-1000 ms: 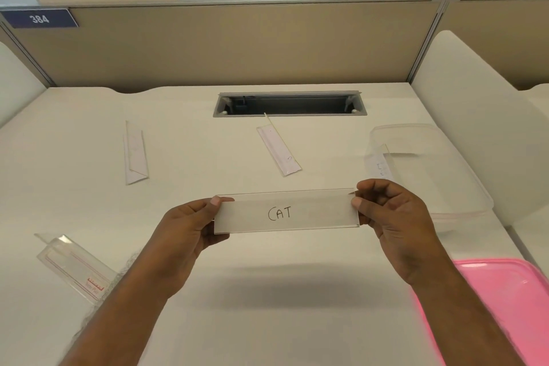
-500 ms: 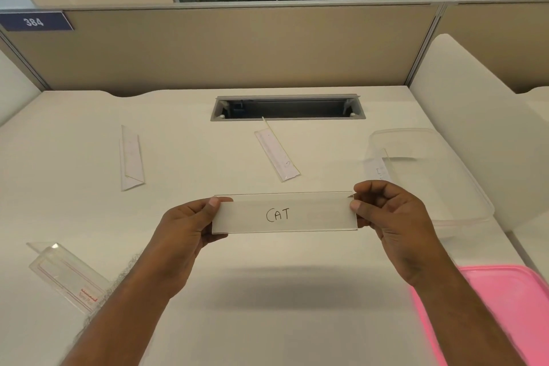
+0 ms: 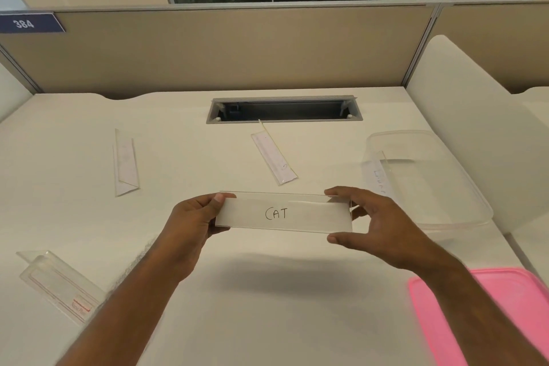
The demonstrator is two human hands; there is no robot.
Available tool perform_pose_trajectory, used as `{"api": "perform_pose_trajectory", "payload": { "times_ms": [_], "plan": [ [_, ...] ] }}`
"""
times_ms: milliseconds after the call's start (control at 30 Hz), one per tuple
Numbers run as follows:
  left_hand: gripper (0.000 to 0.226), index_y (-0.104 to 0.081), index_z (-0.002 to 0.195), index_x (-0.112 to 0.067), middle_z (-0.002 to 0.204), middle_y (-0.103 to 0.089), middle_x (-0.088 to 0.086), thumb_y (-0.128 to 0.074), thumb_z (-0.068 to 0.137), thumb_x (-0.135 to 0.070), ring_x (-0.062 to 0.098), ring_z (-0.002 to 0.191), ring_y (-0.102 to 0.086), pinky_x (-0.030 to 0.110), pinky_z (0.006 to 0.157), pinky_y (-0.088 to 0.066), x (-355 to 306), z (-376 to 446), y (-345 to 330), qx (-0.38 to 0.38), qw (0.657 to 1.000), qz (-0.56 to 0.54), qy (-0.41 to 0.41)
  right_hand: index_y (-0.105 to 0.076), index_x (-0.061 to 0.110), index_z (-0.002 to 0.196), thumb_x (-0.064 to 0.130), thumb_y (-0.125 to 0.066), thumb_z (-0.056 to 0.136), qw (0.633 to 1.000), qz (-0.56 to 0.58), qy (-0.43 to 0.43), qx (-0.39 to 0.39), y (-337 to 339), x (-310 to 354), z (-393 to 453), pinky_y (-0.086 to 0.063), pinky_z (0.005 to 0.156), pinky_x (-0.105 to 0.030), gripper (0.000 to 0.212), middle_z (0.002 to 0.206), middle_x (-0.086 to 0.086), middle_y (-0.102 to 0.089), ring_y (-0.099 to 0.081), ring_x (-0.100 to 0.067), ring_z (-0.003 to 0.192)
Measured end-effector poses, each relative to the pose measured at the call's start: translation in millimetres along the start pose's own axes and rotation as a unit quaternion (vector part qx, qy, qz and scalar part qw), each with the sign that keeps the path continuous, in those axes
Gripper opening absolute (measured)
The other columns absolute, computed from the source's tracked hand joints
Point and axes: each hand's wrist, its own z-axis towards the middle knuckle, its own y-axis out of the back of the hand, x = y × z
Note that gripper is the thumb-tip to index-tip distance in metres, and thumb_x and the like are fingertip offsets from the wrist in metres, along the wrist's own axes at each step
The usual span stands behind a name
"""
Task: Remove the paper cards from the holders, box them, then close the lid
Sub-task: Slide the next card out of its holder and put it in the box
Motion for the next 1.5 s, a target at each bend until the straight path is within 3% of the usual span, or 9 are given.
{"api": "perform_pose_trajectory", "payload": {
  "times_ms": [233,367,467,633,767,900,1033,1200,1500],
  "plan": [
    [0.031,-0.077,0.098,-0.01,0.099,-0.077,0.01,-0.058,0.097,-0.035,0.022,0.086,-0.072,0.031,0.075,-0.058,-0.3,29.5,-14.5,0.005,1.0,0.012,-0.018,-0.064,0.043,0.113,0.032,-0.09,0.057,0.995,0.027,0.012,-0.096,9.1,-6.2,0.8,-0.051,0.078,-0.021,0.062,0.112,0.024,-0.065,-0.06,-0.011,0.089],
    [0.031,-0.075,0.101,-0.023,0.105,-0.077,-0.004,-0.057,0.095,-0.047,0.018,0.103,-0.069,0.032,0.093,-0.05,25.8,54.7,-20.8,-0.067,0.99,0.104,-0.066,-0.066,0.042,0.108,0.039,-0.089,0.052,0.981,0.025,-0.006,-0.192,22.2,-11.0,-1.3,-0.051,0.074,-0.016,0.06,0.101,0.022,-0.069,-0.059,-0.008,0.081],
    [0.047,-0.062,0.131,-0.021,0.137,-0.06,-0.007,-0.052,0.096,-0.051,0.015,0.129,-0.053,0.028,0.105,-0.038,54.9,76.8,-32.4,-0.099,0.928,0.331,-0.137,-0.068,0.031,0.112,0.037,-0.089,0.055,0.966,-0.006,-0.022,-0.257,35.8,-16.6,-2.1,-0.05,0.072,-0.016,0.061,0.098,0.018,-0.066,-0.058,-0.011,0.076],
    [0.078,-0.014,0.157,-0.012,0.166,-0.01,0.0,-0.028,0.097,-0.061,0.017,0.153,-0.003,0.034,0.123,-0.002,102.5,103.9,-41.0,-0.02,0.785,0.592,-0.181,-0.065,0.029,0.113,0.035,-0.088,0.062,0.935,-0.06,-0.063,-0.345,62.1,-29.9,-5.8,-0.045,0.061,-0.009,0.056,0.083,0.016,-0.059,-0.055,-0.008,0.069],
    [0.086,-0.002,0.157,-0.014,0.167,0.002,-0.003,-0.012,0.092,-0.07,0.013,0.153,0.007,0.033,0.123,0.004,115.7,113.3,-40.0,-0.005,0.747,0.638,-0.185,-0.065,0.022,0.115,0.037,-0.086,0.063,0.905,-0.134,-0.105,-0.39,84.3,-39.9,-13.9,-0.048,0.068,-0.029,0.058,0.084,0.002,-0.062,-0.058,-0.021,0.072],
    [0.089,0.0,0.157,-0.014,0.167,0.003,-0.003,-0.009,0.09,-0.071,0.012,0.152,0.007,0.034,0.123,0.003,117.3,116.5,-39.3,-0.007,0.741,0.646,-0.183,-0.064,0.016,0.115,0.037,-0.085,0.063,0.873,-0.195,-0.151,-0.421,97.7,-48.4,-19.6,-0.046,0.073,-0.031,0.059,0.096,-0.006,-0.068,-0.06,-0.025,0.079],
    [0.089,0.001,0.157,-0.014,0.167,0.003,-0.003,-0.008,0.09,-0.072,0.012,0.153,0.006,0.033,0.123,0.002,118.8,117.2,-39.2,-0.008,0.74,0.647,-0.184,-0.061,0.012,0.115,0.033,-0.08,0.063,0.848,-0.286,-0.196,-0.402,95.6,-55.9,-12.4,-0.049,0.079,-0.038,0.06,0.108,-0.01,-0.068,-0.063,-0.034,0.095],
    [0.088,0.0,0.157,-0.014,0.167,0.002,-0.003,-0.008,0.091,-0.071,0.013,0.153,0.005,0.033,0.123,0.002,119.9,118.8,-37.9,-0.012,0.735,0.651,-0.189,-0.06,0.002,0.106,0.027,-0.082,0.06,0.835,-0.357,-0.246,-0.338,93.5,-67.4,4.3,-0.052,0.076,-0.044,0.057,0.098,-0.018,-0.065,-0.063,-0.039,0.089],
    [0.089,-0.004,0.158,-0.014,0.167,0.0,-0.003,-0.01,0.09,-0.072,0.013,0.153,0.003,0.033,0.123,0.001,121.5,119.7,-38.0,-0.02,0.732,0.652,-0.196,-0.041,0.004,0.114,0.019,-0.081,0.066,0.825,-0.347,-0.424,-0.139,87.7,-89.1,24.9,-0.043,0.067,-0.034,0.064,0.113,-0.013,-0.058,-0.062,-0.035,0.102]
  ]
}}
